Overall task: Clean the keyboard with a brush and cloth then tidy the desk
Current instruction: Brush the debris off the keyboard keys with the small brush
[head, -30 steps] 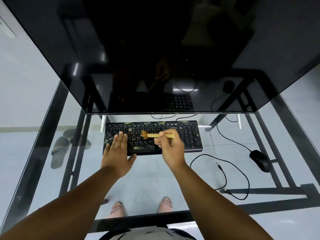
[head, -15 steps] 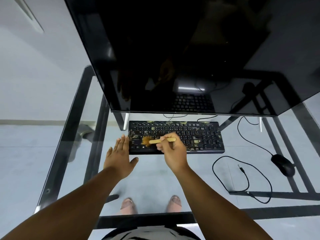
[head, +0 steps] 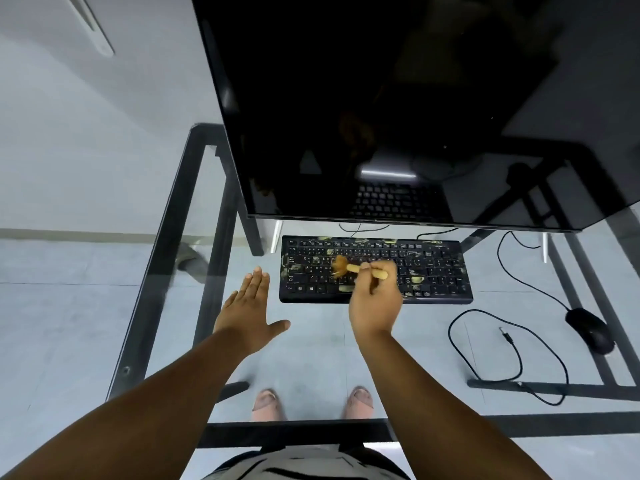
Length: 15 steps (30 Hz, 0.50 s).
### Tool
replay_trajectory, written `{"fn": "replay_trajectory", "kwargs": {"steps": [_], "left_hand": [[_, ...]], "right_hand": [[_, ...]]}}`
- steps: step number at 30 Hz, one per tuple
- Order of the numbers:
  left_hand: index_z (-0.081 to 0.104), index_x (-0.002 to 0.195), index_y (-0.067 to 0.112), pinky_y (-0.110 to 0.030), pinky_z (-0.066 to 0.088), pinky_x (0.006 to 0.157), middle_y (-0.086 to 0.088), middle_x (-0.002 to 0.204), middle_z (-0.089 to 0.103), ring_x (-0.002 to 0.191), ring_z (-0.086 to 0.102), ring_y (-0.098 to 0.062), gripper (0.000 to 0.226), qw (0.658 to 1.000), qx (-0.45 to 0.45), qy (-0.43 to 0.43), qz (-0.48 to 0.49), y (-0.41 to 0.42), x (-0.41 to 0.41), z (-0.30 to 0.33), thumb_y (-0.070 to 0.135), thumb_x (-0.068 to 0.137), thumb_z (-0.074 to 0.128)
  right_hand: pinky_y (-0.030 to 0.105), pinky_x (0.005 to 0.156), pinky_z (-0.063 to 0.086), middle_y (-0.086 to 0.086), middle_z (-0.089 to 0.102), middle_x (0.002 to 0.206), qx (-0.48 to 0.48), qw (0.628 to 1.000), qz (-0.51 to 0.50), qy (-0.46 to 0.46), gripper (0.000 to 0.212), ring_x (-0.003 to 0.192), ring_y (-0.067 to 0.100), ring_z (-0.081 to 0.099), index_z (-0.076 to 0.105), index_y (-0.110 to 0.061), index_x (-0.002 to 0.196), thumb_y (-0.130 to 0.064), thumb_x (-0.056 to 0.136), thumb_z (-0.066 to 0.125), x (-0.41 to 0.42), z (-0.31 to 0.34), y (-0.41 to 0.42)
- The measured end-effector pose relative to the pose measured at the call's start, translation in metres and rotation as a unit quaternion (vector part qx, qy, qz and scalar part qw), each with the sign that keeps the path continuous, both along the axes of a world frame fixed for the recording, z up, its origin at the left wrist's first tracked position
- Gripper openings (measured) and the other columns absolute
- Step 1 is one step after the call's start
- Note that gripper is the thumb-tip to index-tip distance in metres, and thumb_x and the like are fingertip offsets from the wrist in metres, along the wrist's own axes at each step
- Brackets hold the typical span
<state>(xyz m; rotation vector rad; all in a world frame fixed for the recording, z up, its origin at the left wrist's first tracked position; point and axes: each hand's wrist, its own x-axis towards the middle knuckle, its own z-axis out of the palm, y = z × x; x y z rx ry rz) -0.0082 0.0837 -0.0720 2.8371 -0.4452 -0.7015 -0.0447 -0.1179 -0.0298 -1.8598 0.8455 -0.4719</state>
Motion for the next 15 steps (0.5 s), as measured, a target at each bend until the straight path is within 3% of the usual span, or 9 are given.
{"fn": "replay_trajectory", "kwargs": {"steps": [3,6,9,12,15], "left_hand": [[-0.012,0.153,0.017,-0.035,0.006,0.120,0.003,0.159,-0.023,0.148,-0.015,-0.015,0.103,1.000,-0.004,0.000,-0.011,0.007,0.000,-0.002,0.068,0.086,0.046],[-0.012,0.153,0.019,-0.035,0.007,0.120,0.003,0.158,-0.023,0.148,-0.015,-0.016,0.103,1.000,-0.001,-0.002,-0.017,0.010,0.000,-0.004,0.070,0.085,0.045],[-0.012,0.153,0.019,-0.035,0.006,0.120,0.003,0.159,-0.023,0.148,-0.015,-0.016,0.102,1.000,0.001,-0.003,-0.016,0.011,0.000,-0.006,0.070,0.086,0.044],[-0.012,0.153,0.019,-0.034,0.006,0.120,0.003,0.159,-0.023,0.148,-0.015,-0.015,0.102,1.000,-0.001,-0.005,-0.021,0.011,0.000,-0.006,0.070,0.086,0.044],[-0.012,0.153,0.019,-0.034,0.006,0.120,0.003,0.158,-0.023,0.148,-0.015,-0.015,0.101,1.000,-0.002,-0.004,-0.023,0.012,-0.001,-0.006,0.070,0.086,0.044]], "right_hand": [[0.035,0.063,0.052,0.002,0.066,0.063,0.099,0.994,-0.004,-0.055,0.011,0.064,0.022,0.064,0.055,-0.021,0.085,-0.017,0.095,0.055,-0.002,0.004,0.003],[0.042,0.071,0.056,0.007,0.066,0.062,0.191,0.975,0.109,-0.036,0.010,0.063,0.022,0.066,0.059,-0.013,0.087,-0.006,0.094,0.055,-0.005,0.005,0.013],[0.042,0.064,0.055,0.000,0.067,0.065,0.092,0.980,0.174,0.019,0.013,0.063,0.023,0.066,0.058,-0.025,0.083,-0.015,0.092,0.058,-0.009,-0.001,0.018],[0.031,0.052,0.042,-0.009,0.059,0.059,-0.050,0.996,0.068,0.024,0.013,0.056,0.019,0.056,0.053,-0.024,0.082,-0.015,0.091,0.055,-0.015,0.000,0.012],[0.034,0.053,0.046,0.001,0.060,0.060,0.038,0.997,0.053,-0.037,0.012,0.053,0.015,0.055,0.054,-0.020,0.083,-0.011,0.091,0.055,-0.018,0.005,0.005]]}}
